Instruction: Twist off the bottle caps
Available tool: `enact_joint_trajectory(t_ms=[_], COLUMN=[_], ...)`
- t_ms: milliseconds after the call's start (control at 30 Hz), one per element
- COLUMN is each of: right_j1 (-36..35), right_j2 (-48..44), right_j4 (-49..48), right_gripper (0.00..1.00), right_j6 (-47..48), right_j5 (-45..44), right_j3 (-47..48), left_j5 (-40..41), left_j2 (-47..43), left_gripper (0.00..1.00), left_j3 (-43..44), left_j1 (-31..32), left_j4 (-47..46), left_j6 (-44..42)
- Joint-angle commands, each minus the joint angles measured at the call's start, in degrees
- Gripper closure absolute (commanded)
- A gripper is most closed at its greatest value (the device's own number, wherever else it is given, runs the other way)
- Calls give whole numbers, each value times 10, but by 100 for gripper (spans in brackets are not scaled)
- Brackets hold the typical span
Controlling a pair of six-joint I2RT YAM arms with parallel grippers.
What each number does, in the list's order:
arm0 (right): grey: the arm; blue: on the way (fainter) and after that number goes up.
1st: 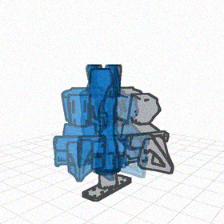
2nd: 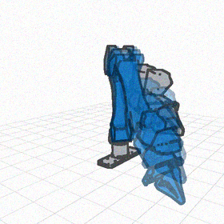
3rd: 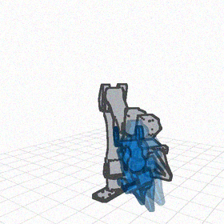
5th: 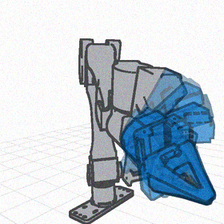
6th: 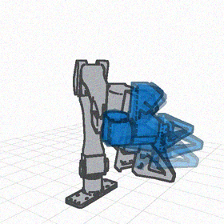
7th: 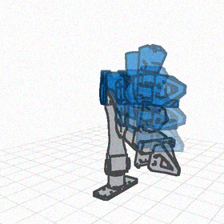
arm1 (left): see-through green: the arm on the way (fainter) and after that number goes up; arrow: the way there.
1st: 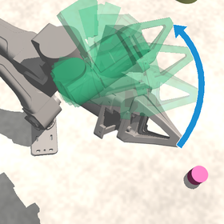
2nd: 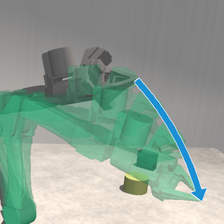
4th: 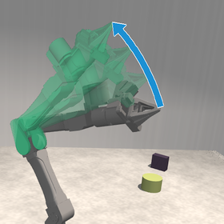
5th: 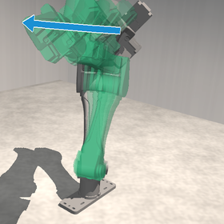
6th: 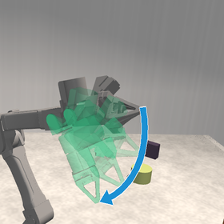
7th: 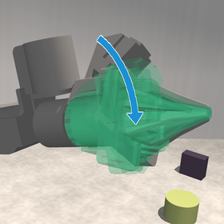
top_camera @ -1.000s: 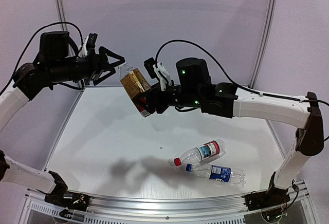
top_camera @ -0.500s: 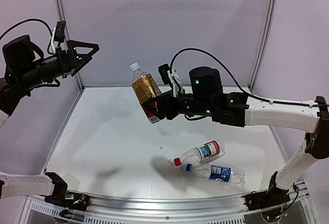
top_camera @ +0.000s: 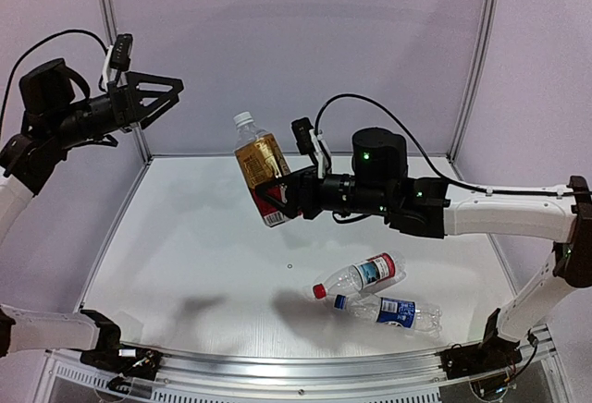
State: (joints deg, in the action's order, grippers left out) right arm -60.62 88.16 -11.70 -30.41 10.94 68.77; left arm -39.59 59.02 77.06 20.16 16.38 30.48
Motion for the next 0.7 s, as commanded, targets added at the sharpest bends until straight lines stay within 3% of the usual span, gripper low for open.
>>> enact_joint_trajectory(t_ms=[0,267,667], right_j1=[1,2,2], right_j2=[-33,-40,-18], right_j4=[-24,-44,-25], right_gripper=[100,100,100], right_j6=[0,13,36], right_j5=[10,51,116], right_j3=[2,0,36], left_j5=[-96,-141,-67], left_j2=[22,57,128], left_gripper=[3,9,20], left_j3=[8,19,30], left_j1=[-5,22,110], left_j4=[-64,-131,-150], left_j6=[34,83,85])
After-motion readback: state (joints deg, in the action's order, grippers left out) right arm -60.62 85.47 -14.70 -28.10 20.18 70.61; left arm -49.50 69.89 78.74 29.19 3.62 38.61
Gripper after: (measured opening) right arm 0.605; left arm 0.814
